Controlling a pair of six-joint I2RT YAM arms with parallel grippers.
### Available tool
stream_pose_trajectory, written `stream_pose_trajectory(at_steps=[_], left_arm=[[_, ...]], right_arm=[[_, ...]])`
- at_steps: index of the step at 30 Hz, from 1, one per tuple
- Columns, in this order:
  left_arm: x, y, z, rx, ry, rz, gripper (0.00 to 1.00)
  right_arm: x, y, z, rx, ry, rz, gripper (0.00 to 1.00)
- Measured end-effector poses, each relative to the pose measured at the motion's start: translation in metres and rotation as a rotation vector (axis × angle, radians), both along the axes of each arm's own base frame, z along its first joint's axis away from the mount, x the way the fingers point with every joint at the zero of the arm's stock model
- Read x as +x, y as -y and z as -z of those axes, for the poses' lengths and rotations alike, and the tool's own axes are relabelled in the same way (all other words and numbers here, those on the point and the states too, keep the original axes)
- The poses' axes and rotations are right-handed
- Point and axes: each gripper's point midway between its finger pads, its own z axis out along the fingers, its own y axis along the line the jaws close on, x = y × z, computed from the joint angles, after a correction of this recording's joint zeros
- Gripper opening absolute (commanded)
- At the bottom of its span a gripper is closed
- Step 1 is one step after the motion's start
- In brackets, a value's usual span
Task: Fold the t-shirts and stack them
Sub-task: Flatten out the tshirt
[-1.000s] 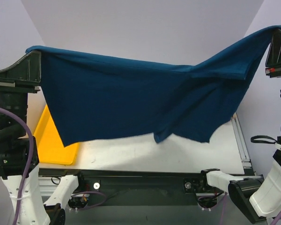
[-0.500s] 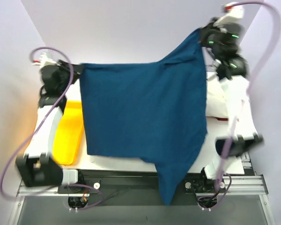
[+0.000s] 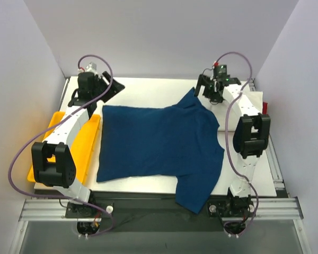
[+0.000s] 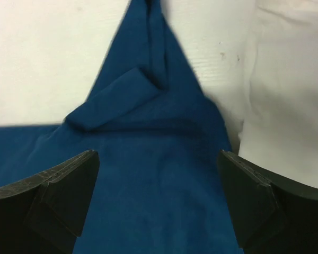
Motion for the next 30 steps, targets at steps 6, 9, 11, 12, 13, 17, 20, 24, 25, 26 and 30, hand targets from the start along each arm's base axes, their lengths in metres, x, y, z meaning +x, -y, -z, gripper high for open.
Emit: stream_pose_trajectory(at_steps=[6, 9, 11, 12, 13, 17, 20, 24, 25, 26, 30], left_arm=[[-0.038, 0.031, 0.000, 0.028, -0.041, 0.096, 0.74], [-0.059, 0.032, 0.034, 0.053, -0.142, 0.117, 0.75], [-0.074, 0.031, 0.061, 0.072, -0.224, 0.128, 0.76], [-0.083, 0.029, 0.073, 0.079, -0.267, 0.132, 0.76], [-0.090, 0.028, 0.084, 0.087, -0.308, 0.135, 0.76], [-0.109, 0.026, 0.113, 0.110, -0.423, 0.158, 0.76], [-0.116, 0.026, 0.130, 0.123, -0.483, 0.185, 0.76], [-0.125, 0.025, 0.152, 0.147, -0.550, 0.214, 0.76], [-0.127, 0.025, 0.158, 0.152, -0.568, 0.218, 0.76], [-0.128, 0.025, 0.164, 0.157, -0.585, 0.223, 0.76], [-0.135, 0.021, 0.184, 0.183, -0.642, 0.238, 0.76]], right_arm=[[-0.060, -0.011, -0.089, 0.066, 0.170, -0.040, 1.00], [-0.090, -0.024, -0.104, 0.094, 0.206, -0.074, 1.00], [-0.110, -0.033, -0.091, 0.106, 0.173, -0.097, 1.00], [-0.121, -0.037, -0.080, 0.114, 0.147, -0.104, 1.00], [-0.132, -0.042, -0.065, 0.120, 0.105, -0.111, 1.00], [-0.177, -0.046, -0.002, 0.119, -0.083, -0.106, 1.00], [-0.202, -0.043, 0.026, 0.118, -0.172, -0.082, 1.00], [-0.219, -0.039, 0.038, 0.122, -0.216, -0.049, 1.00], [-0.220, -0.039, 0.038, 0.125, -0.219, -0.043, 1.00], [-0.221, -0.039, 0.038, 0.127, -0.219, -0.037, 1.00], [-0.222, -0.039, 0.040, 0.135, -0.230, -0.019, 1.00]])
